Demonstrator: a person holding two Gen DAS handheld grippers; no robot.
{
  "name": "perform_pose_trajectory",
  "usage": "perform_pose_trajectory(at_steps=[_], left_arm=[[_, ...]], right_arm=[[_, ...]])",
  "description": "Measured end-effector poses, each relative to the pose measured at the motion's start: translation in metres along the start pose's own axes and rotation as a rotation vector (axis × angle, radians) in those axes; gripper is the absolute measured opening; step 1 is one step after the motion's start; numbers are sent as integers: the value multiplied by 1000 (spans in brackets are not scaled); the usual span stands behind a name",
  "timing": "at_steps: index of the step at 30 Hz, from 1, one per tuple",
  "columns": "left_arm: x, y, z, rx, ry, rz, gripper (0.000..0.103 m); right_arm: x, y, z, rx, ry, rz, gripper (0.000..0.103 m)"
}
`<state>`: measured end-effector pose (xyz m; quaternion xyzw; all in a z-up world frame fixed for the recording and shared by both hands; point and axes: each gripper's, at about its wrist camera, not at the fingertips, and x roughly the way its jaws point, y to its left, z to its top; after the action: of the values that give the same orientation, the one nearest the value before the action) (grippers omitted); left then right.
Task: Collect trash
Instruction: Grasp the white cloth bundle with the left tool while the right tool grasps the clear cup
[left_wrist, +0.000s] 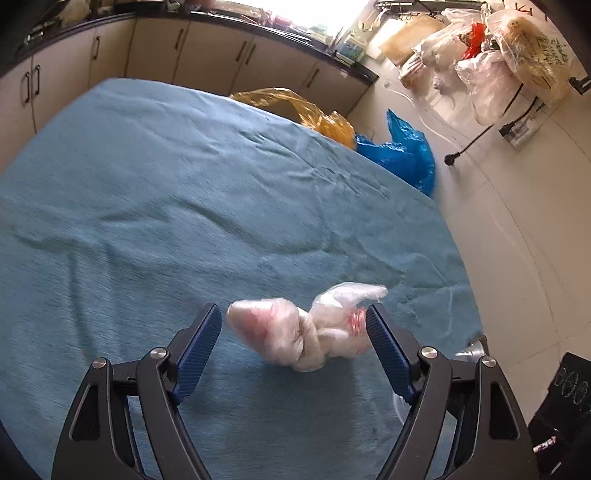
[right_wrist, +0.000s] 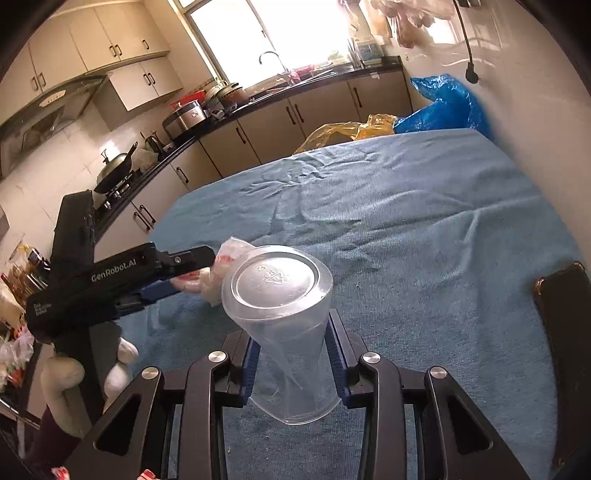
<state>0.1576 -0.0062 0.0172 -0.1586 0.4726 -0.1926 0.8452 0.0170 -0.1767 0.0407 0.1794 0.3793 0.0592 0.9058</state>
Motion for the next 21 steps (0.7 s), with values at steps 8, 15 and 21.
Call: perform_pose_trajectory(at_steps=[8,15,21], left_arm=[[-11,-23,-17,16,12,33,27],[-69,-45,-44,74,-62,77,27],[-120,-45,-79,105,-108,137,27]], right_arm=[[-3,-10,-1,22,-10,3,37],[-6,-10,-3,10,-20,-2,37],[-5,-6,-7,-7,-17,-12,37]])
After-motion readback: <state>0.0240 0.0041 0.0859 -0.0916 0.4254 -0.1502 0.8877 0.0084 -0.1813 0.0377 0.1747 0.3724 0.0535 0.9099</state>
